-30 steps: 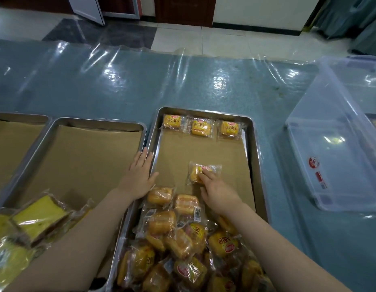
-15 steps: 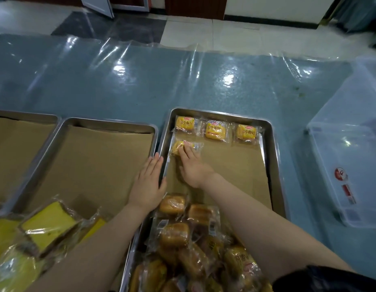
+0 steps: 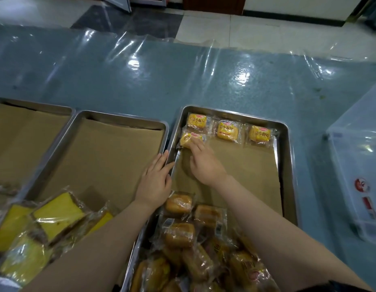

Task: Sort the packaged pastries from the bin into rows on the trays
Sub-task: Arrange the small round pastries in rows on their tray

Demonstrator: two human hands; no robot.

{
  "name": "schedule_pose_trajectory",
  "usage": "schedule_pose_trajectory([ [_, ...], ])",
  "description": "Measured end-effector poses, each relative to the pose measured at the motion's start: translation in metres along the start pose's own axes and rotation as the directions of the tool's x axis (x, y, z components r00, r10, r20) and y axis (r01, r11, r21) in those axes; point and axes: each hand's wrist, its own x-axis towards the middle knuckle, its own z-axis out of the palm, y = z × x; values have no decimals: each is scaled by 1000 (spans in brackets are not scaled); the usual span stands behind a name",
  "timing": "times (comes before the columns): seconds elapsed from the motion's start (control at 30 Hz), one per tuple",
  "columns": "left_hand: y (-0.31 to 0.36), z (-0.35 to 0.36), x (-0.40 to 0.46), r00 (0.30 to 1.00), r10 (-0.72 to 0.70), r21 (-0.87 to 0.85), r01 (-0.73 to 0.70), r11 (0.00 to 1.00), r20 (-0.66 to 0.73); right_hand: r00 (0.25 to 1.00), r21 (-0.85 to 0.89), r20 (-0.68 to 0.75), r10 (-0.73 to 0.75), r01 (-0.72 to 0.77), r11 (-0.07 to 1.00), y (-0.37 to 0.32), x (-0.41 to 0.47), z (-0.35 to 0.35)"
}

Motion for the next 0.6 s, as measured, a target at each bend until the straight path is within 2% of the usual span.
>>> schedule_pose_trajectory([
  [0.07,-2,0,0,1000,4,-30,-4,1000,0,997,85,70,-32,26,996,-4,-17,-3],
  [0.13,-2,-1,0,1000,-1,-54,1,999,6,979,183,199,-38,1,983,-7,-37,-4],
  [0.23,-1,0,1,1000,-10,-53,10,999,3,945,252,311,-100,19,968,-10,-63,4],
  [0.3,-3,1,1,1000,-14,-47,14,999,4,939,271,319,-127,38,962,-10,-77,10],
  [0.47,0,0,1,1000,0,-29,0,1000,22,932,263,356,-74,-24,965,-15,-93,14],
  [0.6,4,-7,-7,998,61,-20,-61,998,-17,946,250,322,-43,-41,967,-20,-97,13],
])
